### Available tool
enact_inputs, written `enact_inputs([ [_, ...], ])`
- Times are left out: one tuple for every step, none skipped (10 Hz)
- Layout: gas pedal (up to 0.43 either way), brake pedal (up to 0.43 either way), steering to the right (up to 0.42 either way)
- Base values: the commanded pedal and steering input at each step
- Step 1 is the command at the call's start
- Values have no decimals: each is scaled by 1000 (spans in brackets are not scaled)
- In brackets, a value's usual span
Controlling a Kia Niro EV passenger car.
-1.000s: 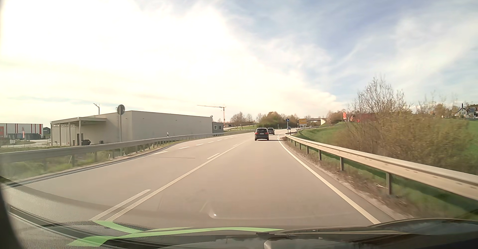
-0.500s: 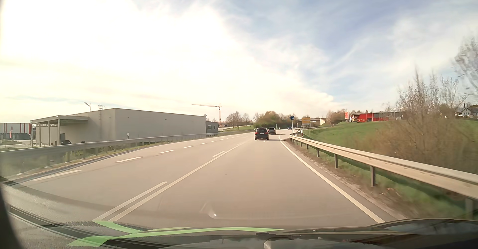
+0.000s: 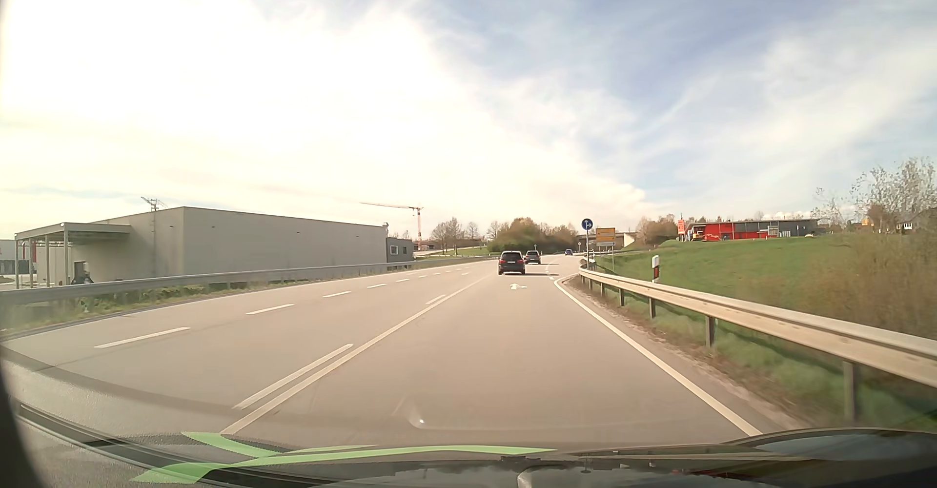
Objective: Follow the waypoints while adhering to traffic rules and regulations
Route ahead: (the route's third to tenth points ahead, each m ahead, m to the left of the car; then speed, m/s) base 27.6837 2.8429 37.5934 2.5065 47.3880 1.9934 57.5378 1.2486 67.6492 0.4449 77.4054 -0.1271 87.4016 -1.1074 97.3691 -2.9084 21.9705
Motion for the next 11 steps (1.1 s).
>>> enact_inputs([
  [177,0,6],
  [177,0,6],
  [177,0,6],
  [177,0,6],
  [177,0,6],
  [177,0,6],
  [177,0,7],
  [177,0,6],
  [177,0,6],
  [177,0,8],
  [169,0,9],
])
